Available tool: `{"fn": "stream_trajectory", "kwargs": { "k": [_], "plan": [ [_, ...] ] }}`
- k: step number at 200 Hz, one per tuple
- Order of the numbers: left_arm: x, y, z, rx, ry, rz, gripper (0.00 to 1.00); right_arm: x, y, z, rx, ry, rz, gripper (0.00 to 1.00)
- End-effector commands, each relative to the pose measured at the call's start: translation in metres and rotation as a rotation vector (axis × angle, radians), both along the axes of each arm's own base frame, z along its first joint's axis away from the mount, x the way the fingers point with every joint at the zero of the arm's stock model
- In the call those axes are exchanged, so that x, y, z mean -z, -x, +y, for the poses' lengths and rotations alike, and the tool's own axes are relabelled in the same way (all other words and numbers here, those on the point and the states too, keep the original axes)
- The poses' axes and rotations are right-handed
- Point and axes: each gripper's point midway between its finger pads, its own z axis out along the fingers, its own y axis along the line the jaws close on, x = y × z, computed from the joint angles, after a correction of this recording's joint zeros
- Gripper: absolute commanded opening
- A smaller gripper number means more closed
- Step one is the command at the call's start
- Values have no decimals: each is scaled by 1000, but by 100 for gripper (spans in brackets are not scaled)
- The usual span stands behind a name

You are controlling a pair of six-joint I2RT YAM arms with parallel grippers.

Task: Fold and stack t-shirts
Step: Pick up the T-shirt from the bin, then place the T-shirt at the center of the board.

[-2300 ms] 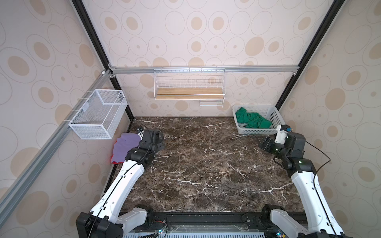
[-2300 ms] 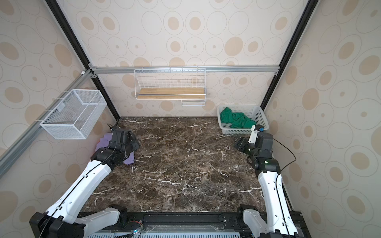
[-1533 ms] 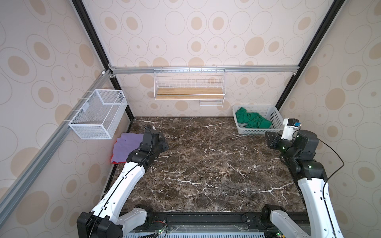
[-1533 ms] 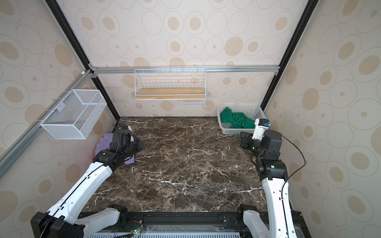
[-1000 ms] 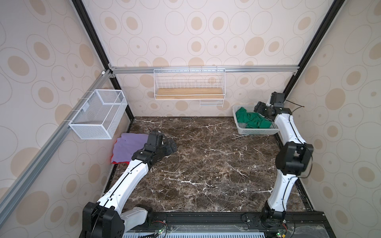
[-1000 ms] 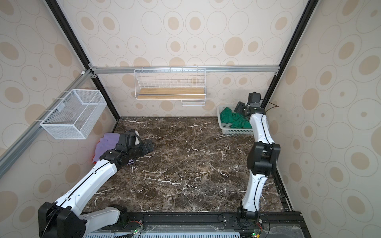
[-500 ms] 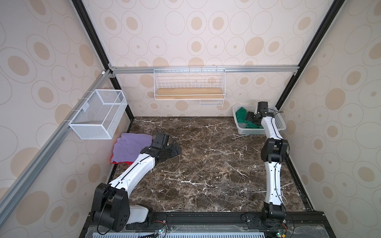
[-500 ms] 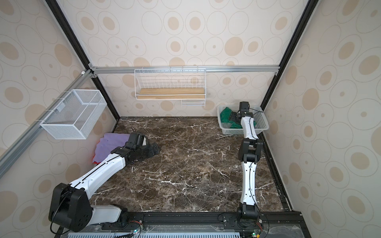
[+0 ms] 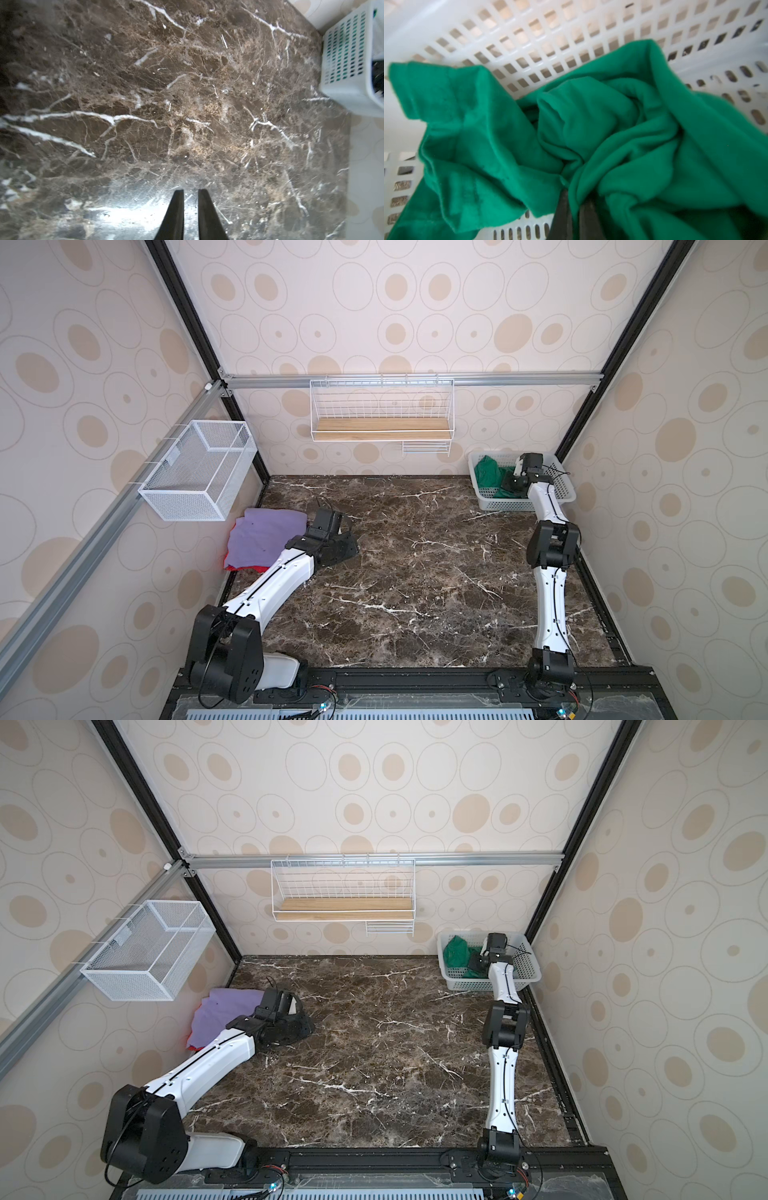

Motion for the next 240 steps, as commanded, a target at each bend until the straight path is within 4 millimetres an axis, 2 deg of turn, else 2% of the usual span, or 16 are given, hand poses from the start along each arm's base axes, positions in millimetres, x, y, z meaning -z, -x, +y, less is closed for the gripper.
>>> {"fn": "stream_trajectory", "kwargs": {
  "k": [1,30,52,72,95,106,109,120,131,146,164,175,193,213,234,240],
  "plan": [
    [9,2,-7,24,-4,11,2,-89,-1,17,-71,38,-151,0],
    [15,4,-12,42,-23,14,0,-200,13,28,-90,89,-324,0],
    [14,2,-14,32,-2,2,0,-278,44,54,-124,190,-439,0],
    [13,1,-19,35,25,-10,0,-334,83,87,-174,276,-503,0],
    [9,2,-18,39,7,-18,0,-380,144,115,-186,313,-532,0],
    [7,3,-13,30,-12,-22,0,-385,177,123,-183,321,-525,0],
    [6,3,-12,28,-16,-24,0,-386,189,133,-195,321,-529,0],
    [3,4,-10,25,-29,-29,0,-392,229,146,-195,354,-555,0],
    [-2,6,-8,27,-35,-32,0,-388,270,158,-226,388,-562,0],
    [-11,10,-5,33,-48,-46,0,-377,323,163,-278,383,-531,0],
    [-21,15,1,29,-69,-69,0,-350,375,166,-372,268,-451,0],
    [-26,19,5,29,-81,-78,0,-332,401,175,-456,184,-402,0],
    [-32,24,5,45,-83,-81,0,-289,426,196,-577,84,-286,0],
    [-32,30,4,70,-84,-58,0,-235,436,229,-706,23,-144,0],
    [-29,39,9,70,-101,-28,0,-172,447,278,-851,-19,66,0],
    [-29,42,10,72,-108,-22,0,-157,455,298,-917,-60,129,11]
  ]
}}
